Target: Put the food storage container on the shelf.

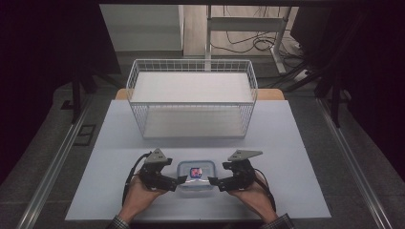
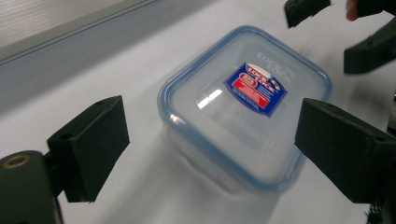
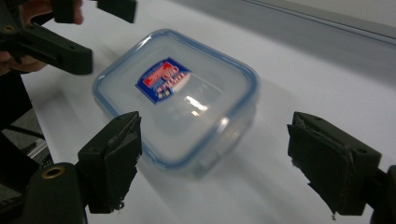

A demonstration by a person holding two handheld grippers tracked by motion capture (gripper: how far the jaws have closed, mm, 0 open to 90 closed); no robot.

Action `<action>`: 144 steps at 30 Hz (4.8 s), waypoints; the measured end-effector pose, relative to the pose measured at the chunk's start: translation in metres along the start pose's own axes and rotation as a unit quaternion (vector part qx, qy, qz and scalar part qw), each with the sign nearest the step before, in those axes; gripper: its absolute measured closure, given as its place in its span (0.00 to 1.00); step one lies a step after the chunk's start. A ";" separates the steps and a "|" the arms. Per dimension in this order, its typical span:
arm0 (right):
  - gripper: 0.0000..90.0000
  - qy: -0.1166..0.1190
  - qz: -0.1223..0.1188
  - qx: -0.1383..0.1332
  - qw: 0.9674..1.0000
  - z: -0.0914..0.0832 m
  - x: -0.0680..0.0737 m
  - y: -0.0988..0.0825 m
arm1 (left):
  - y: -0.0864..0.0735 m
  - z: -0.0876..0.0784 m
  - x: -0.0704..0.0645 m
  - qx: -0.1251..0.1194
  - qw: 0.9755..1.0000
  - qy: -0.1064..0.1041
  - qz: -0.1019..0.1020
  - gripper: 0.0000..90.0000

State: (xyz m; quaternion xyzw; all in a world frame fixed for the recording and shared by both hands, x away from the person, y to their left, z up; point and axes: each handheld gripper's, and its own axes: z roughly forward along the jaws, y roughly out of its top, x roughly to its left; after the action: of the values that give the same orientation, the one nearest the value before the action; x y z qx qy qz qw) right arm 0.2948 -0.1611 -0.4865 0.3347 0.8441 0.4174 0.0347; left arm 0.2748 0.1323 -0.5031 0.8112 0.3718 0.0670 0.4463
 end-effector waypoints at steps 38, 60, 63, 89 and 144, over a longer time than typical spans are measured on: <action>0.60 0.095 0.078 0.019 0.992 -0.005 -0.016 -0.023 | -0.034 -0.009 0.008 -0.015 0.993 -0.097 -0.065 0.74; 0.66 0.094 0.007 0.007 0.996 -0.008 -0.008 -0.019 | -0.033 -0.004 0.022 -0.003 0.983 -0.169 -0.078 0.62; 0.66 0.099 0.012 0.006 0.995 -0.008 -0.009 -0.019 | -0.037 -0.005 0.023 -0.003 0.980 -0.178 -0.084 0.63; 0.64 0.105 0.115 -0.001 0.988 -0.003 -0.013 -0.029 | -0.042 -0.006 0.022 -0.017 0.974 -0.187 -0.125 0.65; 0.75 0.058 0.108 -0.061 0.991 -0.032 -0.017 0.042 | 0.018 -0.027 0.043 -0.080 0.968 -0.189 -0.147 0.67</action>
State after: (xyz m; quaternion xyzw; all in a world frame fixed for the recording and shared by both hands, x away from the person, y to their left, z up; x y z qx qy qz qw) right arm 0.3197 -0.1753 -0.4385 0.3962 0.7767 0.4881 -0.0395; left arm 0.3036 0.1734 -0.4822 0.7076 0.3894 -0.1240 0.5764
